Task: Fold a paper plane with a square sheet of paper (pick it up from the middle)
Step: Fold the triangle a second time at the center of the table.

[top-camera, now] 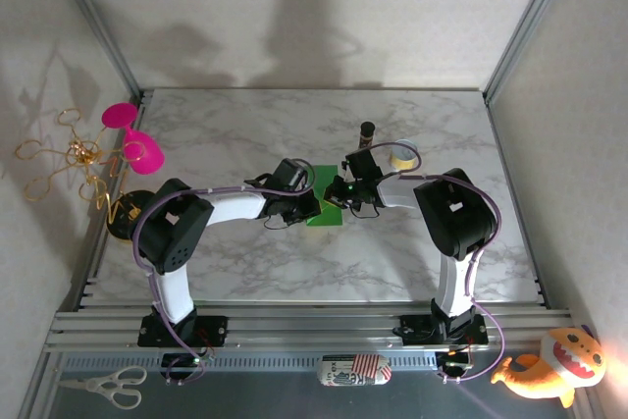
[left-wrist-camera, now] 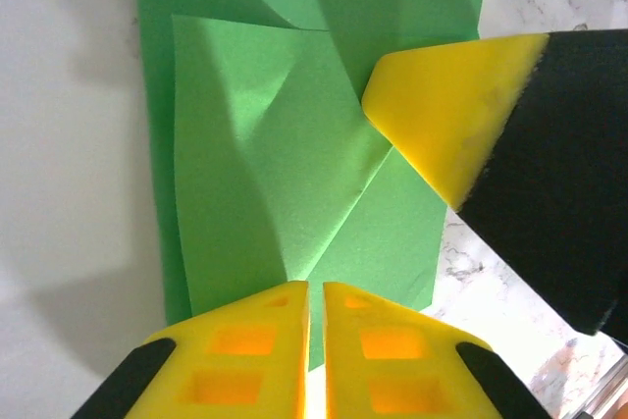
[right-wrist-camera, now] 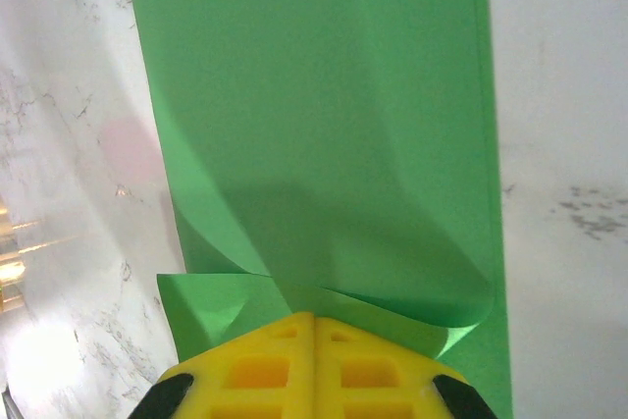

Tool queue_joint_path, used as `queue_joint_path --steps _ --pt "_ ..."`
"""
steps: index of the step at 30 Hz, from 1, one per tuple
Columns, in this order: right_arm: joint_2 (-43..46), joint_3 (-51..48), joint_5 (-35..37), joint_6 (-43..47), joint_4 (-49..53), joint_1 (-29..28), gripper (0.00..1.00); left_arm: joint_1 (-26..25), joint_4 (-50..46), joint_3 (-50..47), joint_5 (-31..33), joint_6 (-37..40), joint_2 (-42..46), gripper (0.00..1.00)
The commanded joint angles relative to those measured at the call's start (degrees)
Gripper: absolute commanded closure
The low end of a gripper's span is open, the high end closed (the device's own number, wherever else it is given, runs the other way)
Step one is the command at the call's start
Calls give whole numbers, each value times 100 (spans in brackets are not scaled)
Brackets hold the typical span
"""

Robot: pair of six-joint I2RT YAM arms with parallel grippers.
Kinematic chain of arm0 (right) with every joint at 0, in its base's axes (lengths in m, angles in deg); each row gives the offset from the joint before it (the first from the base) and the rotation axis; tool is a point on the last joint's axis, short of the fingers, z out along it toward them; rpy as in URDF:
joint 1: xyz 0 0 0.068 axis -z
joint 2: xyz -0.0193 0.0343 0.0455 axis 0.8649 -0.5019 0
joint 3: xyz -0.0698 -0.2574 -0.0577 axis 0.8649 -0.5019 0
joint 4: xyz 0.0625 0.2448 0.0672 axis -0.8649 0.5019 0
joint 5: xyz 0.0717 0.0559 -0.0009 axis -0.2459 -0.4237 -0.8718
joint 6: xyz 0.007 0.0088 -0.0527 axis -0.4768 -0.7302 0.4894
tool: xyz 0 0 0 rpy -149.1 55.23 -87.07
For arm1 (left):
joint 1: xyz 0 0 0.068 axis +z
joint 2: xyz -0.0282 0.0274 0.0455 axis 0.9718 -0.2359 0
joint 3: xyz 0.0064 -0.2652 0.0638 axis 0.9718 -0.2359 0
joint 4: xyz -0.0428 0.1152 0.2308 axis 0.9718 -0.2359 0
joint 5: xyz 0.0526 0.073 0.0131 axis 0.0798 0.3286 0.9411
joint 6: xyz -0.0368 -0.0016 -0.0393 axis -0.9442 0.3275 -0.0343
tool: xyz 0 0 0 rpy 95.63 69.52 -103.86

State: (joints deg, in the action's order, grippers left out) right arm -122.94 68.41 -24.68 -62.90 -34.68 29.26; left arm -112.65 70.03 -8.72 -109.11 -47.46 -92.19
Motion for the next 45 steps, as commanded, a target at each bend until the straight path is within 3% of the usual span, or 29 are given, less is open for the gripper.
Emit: queue_joint_path --steps 1,15,32,39,45 --pt "-515 -197 693 10 911 24 97 -35 26 -133 -65 -2 -106 88" --pt "-562 -149 689 44 990 24 97 -20 -251 -396 15 327 -177 91" --pt "-596 -87 693 84 1026 28 97 23 -1976 -788 332 1615 539 94" --pt "-595 -97 662 81 974 29 97 114 -1422 -263 232 1284 1060 93" --pt "-582 -114 636 45 937 29 97 114 -549 -55 213 714 607 93"
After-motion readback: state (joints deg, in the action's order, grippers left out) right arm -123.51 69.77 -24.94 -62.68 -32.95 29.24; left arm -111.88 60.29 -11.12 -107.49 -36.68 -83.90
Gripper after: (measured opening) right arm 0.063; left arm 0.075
